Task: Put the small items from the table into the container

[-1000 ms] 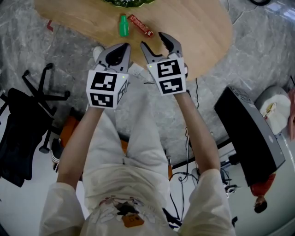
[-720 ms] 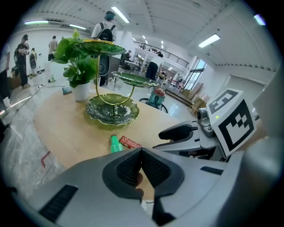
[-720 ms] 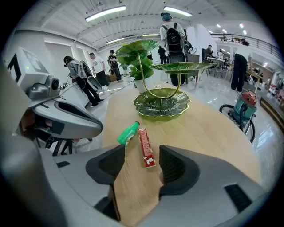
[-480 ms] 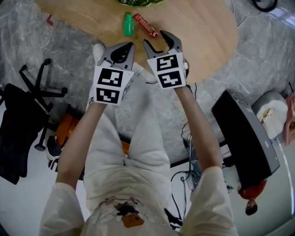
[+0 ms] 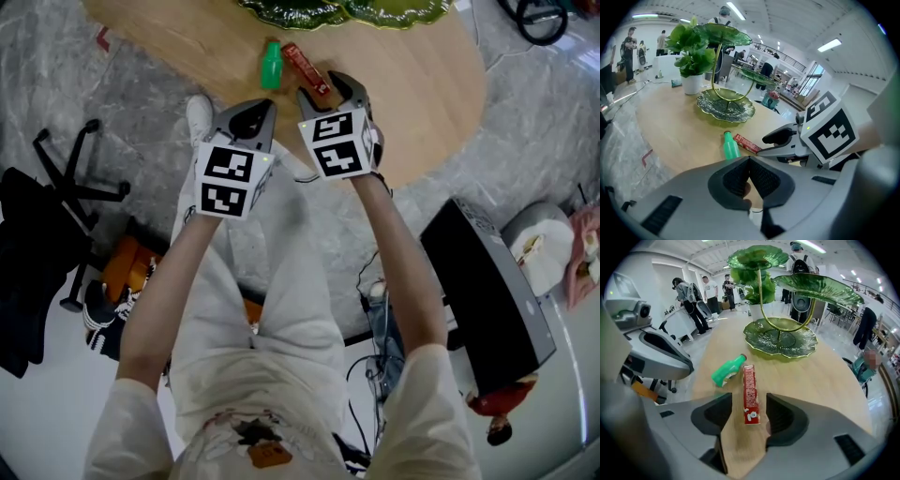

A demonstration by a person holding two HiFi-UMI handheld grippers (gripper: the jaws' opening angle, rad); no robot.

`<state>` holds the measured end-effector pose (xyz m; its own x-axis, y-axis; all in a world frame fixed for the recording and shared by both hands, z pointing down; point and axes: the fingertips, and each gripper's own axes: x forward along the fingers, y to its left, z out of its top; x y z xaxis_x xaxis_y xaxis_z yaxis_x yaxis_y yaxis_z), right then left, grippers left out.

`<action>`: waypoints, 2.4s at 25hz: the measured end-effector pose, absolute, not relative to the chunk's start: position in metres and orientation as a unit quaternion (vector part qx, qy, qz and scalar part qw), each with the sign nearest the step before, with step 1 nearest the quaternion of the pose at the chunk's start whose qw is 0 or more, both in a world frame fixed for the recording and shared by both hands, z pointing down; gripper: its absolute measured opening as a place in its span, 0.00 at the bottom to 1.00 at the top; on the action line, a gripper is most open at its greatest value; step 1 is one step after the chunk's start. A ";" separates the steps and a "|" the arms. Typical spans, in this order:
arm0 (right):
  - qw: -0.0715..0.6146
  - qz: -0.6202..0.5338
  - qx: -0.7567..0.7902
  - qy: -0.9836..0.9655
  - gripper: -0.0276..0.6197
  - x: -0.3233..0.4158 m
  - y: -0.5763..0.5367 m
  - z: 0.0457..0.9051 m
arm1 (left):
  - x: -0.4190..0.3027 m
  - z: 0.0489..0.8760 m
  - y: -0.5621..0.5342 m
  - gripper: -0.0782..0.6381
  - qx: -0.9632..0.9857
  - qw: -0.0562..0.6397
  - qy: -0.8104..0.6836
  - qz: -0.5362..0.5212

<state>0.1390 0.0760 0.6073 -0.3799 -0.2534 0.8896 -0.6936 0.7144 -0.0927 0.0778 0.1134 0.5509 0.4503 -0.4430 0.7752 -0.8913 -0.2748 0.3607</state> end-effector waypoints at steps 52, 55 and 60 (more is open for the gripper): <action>0.455 0.221 0.341 -0.793 0.21 0.137 0.079 0.541 | 0.065 0.488 0.093 0.10 0.780 0.370 -0.422 0.276; 0.451 0.221 0.343 -0.794 0.21 0.133 0.080 0.531 | 0.062 0.481 0.094 0.10 0.783 0.367 -0.419 0.276; 0.441 0.219 0.345 -0.799 0.21 0.125 0.079 0.511 | 0.060 0.469 0.094 0.10 0.789 0.359 -0.415 0.276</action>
